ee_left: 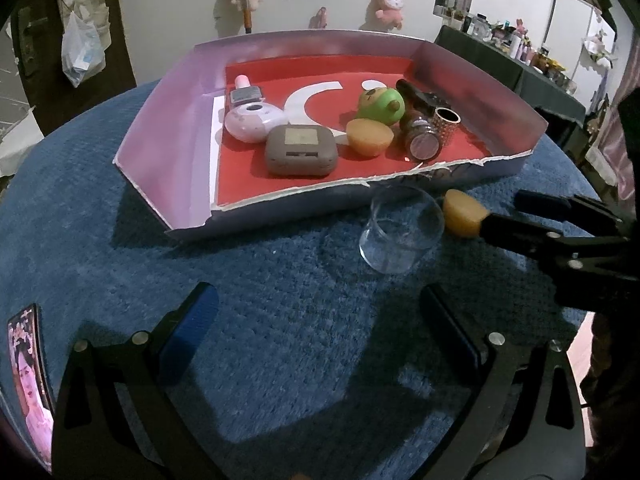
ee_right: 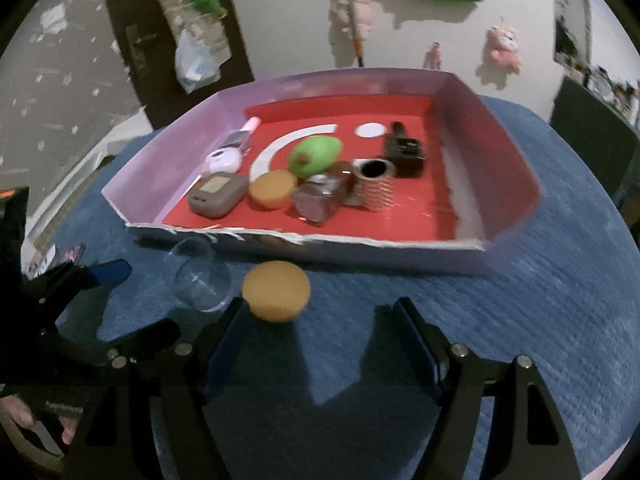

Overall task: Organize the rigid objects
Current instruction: 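Grasp the clear glass cup with left gripper while right grasps orange round sponge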

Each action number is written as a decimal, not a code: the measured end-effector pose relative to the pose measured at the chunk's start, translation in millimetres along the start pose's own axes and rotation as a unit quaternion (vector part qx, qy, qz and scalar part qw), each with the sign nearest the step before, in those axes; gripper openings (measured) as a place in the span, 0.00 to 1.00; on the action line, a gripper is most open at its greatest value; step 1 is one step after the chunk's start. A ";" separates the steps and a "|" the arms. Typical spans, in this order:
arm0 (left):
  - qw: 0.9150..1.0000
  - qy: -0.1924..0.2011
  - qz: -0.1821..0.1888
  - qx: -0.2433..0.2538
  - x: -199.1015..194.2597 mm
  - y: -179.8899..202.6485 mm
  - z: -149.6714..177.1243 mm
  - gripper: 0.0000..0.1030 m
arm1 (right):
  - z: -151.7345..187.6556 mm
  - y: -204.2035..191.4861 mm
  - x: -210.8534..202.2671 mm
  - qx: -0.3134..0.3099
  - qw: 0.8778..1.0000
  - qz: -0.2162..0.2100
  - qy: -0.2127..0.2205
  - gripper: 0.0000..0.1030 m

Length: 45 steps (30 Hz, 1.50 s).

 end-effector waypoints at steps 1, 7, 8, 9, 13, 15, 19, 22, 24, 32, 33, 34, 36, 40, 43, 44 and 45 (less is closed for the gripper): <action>1.000 0.000 0.002 -0.001 0.4 0.4 -1.0 0.98 | 1.4 3.1 -2.4 0.002 1.000 0.011 0.003 0.71; 1.000 0.003 0.010 -0.004 1.8 4.8 -8.5 0.98 | 11.2 4.3 -8.5 -0.004 1.000 -0.020 0.022 0.68; 1.000 0.003 0.011 -0.004 2.2 5.8 -10.0 0.98 | 12.3 1.9 -8.8 -0.008 0.999 -0.027 0.024 0.68; 1.000 0.004 0.012 -0.005 2.2 6.7 -11.2 0.98 | 12.6 -1.4 -9.2 -0.014 0.999 -0.032 0.026 0.68; 1.000 0.007 0.024 -0.011 1.5 8.5 -17.7 0.98 | 13.3 -13.2 -5.9 -0.044 0.998 -0.028 0.026 0.68; 1.000 0.007 0.024 -0.014 3.2 8.8 -22.1 0.98 | 13.5 -17.8 -1.8 -0.053 0.998 -0.025 0.024 0.68; 0.999 0.004 0.038 -0.025 8.3 9.3 -30.5 0.98 | 11.1 -23.9 3.8 -0.065 0.997 -0.012 0.028 0.68; 0.999 0.006 0.042 -0.030 10.5 9.1 -32.8 0.92 | 10.7 -27.3 6.2 -0.079 0.996 0.002 0.034 0.68; 0.998 0.008 0.053 -0.029 10.2 10.2 -32.0 0.85 | 9.6 -28.5 8.2 -0.086 0.996 0.009 0.037 0.68; 0.999 0.008 0.045 0.001 9.8 20.2 -25.3 0.53 | 2.3 -40.2 18.3 -0.115 0.992 0.015 0.042 0.59; 0.999 0.009 0.046 0.001 9.6 18.8 -25.0 0.51 | 1.8 -40.3 19.2 -0.117 0.992 0.015 0.040 0.54; 0.999 0.009 0.046 -0.001 9.7 16.9 -25.1 0.47 | 1.4 -39.5 19.2 -0.117 0.992 0.014 0.042 0.51; 0.999 0.009 0.042 -0.002 9.7 13.5 -24.9 0.39 | 1.3 -37.5 19.3 -0.113 0.993 0.005 0.043 0.40; 0.999 0.010 0.041 0.000 9.2 12.1 -24.5 0.37 | 1.9 -36.9 17.6 -0.112 0.993 0.002 0.046 0.39; 0.999 0.013 0.046 0.006 6.7 14.6 -23.6 0.36 | 3.6 -37.5 15.0 -0.110 0.993 -0.002 0.046 0.39; 0.999 0.015 0.047 0.008 5.5 15.7 -23.1 0.36 | 4.2 -37.5 13.5 -0.109 0.993 -0.003 0.046 0.39; 0.999 0.017 0.047 0.010 3.8 16.6 -22.4 0.36 | 4.6 -37.7 11.6 -0.108 0.993 -0.005 0.046 0.39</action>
Point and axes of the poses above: each gripper's, at about its wrist camera, not at the fingertips, and x roughly the way its jaws point, y to its right, z to its underside, the point moved 5 cm from there along x, roughly the way its jaws point, and after that the axes turned 12 degrees about -y, right-handed, at the moved point
